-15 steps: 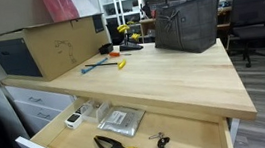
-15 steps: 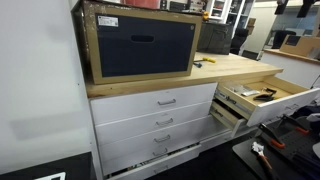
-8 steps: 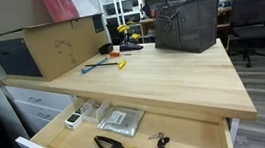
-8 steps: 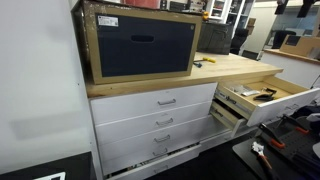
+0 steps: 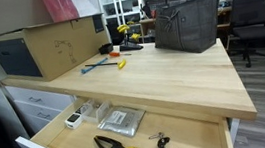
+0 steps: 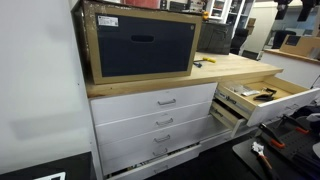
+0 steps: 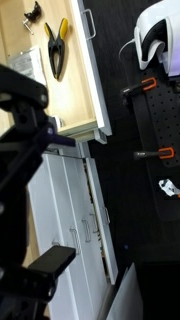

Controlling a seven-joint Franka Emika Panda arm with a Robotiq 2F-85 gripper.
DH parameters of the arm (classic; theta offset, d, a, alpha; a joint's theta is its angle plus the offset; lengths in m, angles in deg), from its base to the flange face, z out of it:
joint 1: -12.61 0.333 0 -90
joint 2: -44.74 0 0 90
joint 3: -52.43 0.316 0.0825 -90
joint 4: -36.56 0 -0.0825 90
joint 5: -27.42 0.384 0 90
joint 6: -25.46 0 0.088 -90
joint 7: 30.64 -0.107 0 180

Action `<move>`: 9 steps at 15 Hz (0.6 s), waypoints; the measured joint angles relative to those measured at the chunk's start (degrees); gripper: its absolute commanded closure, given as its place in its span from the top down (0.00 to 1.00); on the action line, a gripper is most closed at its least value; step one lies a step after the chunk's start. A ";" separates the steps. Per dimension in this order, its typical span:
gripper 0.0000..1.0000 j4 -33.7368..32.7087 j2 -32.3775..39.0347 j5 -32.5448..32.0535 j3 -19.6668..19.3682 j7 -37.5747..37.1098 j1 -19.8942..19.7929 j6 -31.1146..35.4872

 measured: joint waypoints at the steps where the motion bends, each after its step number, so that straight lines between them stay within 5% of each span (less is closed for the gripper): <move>1: 1.00 0.62 -0.04 -0.86 0.00 0.05 0.00 -0.03; 9: 1.00 6.97 -1.04 -9.92 -2.96 4.30 -0.66 -0.08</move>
